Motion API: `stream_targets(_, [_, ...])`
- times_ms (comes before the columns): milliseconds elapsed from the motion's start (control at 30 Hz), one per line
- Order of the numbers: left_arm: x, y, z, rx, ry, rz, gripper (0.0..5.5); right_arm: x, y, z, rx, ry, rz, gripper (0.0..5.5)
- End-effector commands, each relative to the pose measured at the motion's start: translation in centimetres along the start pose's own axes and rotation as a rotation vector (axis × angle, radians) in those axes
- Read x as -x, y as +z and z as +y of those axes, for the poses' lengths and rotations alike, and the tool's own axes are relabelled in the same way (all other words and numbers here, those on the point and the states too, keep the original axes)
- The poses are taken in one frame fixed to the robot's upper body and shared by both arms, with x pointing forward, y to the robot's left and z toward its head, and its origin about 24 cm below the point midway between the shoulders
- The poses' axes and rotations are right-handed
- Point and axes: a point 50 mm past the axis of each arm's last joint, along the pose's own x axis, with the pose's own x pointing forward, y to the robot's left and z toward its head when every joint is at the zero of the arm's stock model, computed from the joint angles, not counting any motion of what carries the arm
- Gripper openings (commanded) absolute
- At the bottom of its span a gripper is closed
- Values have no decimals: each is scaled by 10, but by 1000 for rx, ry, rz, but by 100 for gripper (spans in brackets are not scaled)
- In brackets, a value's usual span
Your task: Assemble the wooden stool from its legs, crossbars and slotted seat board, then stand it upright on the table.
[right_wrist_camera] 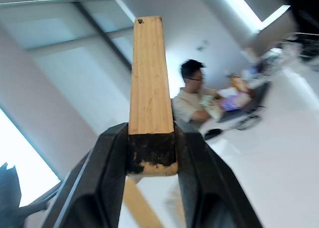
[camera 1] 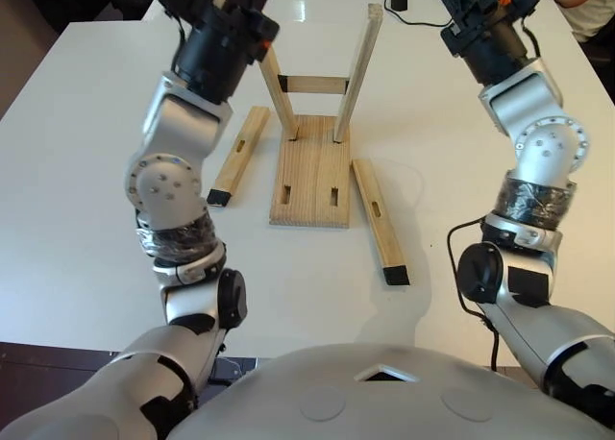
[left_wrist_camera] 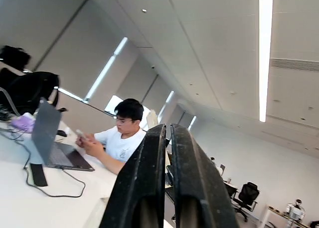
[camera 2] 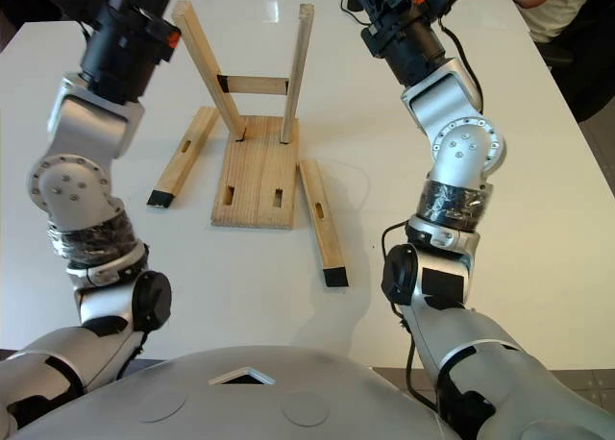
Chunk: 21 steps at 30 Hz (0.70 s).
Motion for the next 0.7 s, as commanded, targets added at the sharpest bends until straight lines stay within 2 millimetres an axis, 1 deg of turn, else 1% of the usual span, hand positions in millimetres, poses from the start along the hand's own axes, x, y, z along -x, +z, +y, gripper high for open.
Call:
stream_targets(33, [3, 15, -9, 38, -88, 24, 97, 23, -5, 27, 10, 151, 113, 130])
stream_targets(133, [11, 13, -13, 53, -87, 62, 139, 30, -8, 38, -11, 244, 194, 130])
stream_targets(233, [13, 11, -17, 71, -140, 99, 146, 39, -8, 46, -11, 312, 265, 130])
stream_targets(333, [18, 9, -21, 124, -193, 126, 177, 46, -6, 56, -28, 383, 308, 130])
stream_targets(433, [20, 9, -19, 166, -205, 140, 228, 49, -2, 62, -23, 409, 314, 130])
stream_targets(500, [21, 11, -19, 181, -214, 153, 253, 49, 1, 63, -19, 416, 315, 130])
stream_targets(567, [20, 12, -19, 198, -234, 164, 290, 50, 1, 64, -20, 418, 323, 130])
stream_targets(700, [17, 12, -21, 240, -264, 195, 294, 52, -5, 66, -42, 440, 359, 130])
